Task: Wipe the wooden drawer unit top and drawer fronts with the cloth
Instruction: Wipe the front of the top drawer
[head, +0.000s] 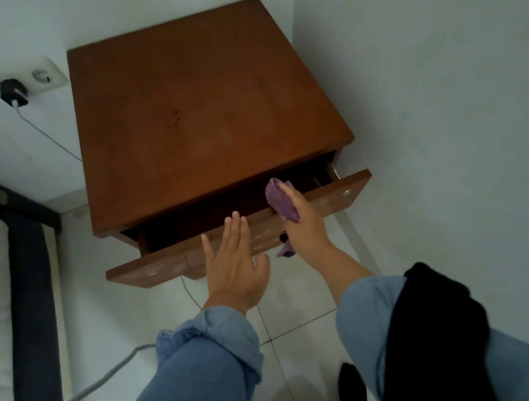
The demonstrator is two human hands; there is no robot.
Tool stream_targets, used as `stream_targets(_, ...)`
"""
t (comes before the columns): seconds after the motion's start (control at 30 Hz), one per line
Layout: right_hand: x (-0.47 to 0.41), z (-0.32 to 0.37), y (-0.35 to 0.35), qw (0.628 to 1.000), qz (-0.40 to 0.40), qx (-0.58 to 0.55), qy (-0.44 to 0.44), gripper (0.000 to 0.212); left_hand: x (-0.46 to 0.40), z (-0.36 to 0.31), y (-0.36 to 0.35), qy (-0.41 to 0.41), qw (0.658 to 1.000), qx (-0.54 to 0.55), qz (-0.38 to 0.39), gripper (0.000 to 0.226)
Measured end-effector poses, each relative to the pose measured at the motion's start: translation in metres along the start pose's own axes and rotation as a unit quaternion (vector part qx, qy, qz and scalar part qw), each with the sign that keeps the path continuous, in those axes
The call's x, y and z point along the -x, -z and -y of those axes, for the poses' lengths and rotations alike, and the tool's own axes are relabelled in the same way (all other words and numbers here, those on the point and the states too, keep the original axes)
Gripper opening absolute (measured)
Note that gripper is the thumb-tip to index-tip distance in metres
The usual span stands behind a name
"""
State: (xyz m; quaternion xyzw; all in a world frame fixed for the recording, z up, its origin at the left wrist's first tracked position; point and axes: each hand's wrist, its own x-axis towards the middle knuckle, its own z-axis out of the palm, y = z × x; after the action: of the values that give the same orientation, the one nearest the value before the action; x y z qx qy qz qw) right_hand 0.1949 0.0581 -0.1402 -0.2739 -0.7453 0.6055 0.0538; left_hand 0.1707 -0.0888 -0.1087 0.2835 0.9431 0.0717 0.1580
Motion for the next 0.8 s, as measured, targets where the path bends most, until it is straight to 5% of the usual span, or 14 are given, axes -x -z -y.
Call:
stream_targets(0.13, -0.004, 0.009, 0.018, 0.998, 0.019, -0.031, -0.048, 0.074, 0.009, 0.016, 0.011, 0.006, 0.999, 0.016, -0.041, 0.075)
stream_targets(0.27, 0.004, 0.019, 0.017, 0.998, -0.004, -0.042, -0.035, 0.073, 0.028, 0.058, 0.011, 0.098, 0.991, -0.016, -0.094, 0.076)
stream_targets(0.53, 0.017, 0.02, -0.035, 0.986, -0.149, -0.061, -0.042, 0.082, 0.042, 0.096, -0.005, 0.131, 0.989, -0.002, -0.068, 0.083)
stream_targets(0.67, 0.043, 0.031, -0.099, 0.999, -0.051, 0.013, 0.011, 0.084, 0.04, 0.1, -0.002, 0.113, 0.988, 0.065, -0.087, 0.077)
stream_targets(0.73, 0.049, 0.034, -0.121, 1.0, -0.01, 0.02, 0.019, 0.085, 0.042, 0.108, -0.001, 0.15, 0.965, 0.153, -0.149, 0.076)
stream_targets(0.8, 0.049, 0.036, -0.128, 1.0, -0.016, 0.014, 0.015, 0.085, 0.048, 0.121, 0.0, 0.252, 0.903, 0.274, -0.216, 0.075)
